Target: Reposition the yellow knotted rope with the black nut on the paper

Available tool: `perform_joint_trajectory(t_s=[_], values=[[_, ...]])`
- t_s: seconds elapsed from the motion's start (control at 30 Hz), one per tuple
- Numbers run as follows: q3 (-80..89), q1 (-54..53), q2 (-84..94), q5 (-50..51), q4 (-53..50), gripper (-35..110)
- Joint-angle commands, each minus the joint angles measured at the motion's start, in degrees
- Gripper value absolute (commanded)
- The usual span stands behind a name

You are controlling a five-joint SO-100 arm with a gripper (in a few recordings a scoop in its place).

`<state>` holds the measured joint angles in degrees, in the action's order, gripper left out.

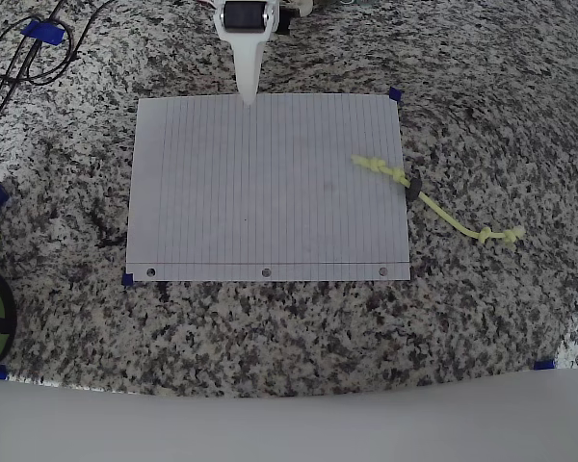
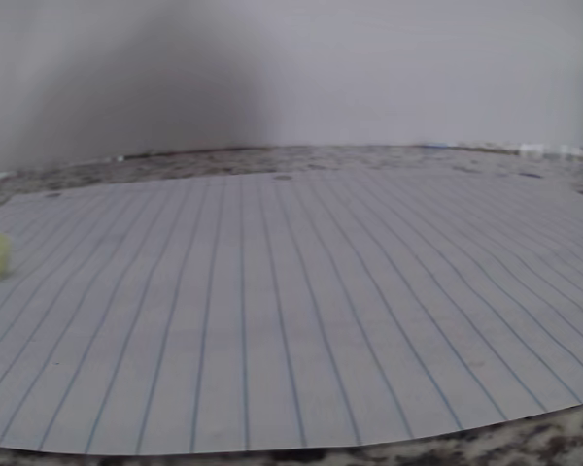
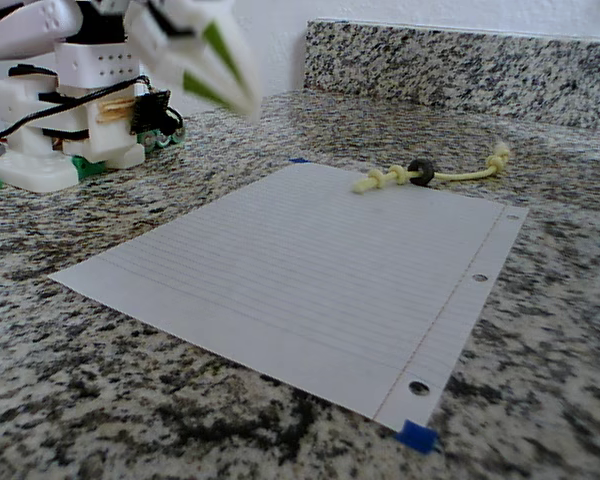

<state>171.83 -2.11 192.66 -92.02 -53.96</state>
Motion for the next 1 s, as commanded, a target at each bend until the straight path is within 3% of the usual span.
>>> perform_joint_trajectory(t_s=[0.0,0.2,0.27,0.57,0.97], values=[[-6.8,1.5,-5.0,0.4,2.2,0],[-21.5,6.2,-19.9,0.4,1.0,0],[-25.6,8.4,-25.0,0.4,0.5,7],[-37.4,17.6,-44.6,-0.1,1.5,5],[-53.8,24.6,-68.5,-15.1,-1.6,1]])
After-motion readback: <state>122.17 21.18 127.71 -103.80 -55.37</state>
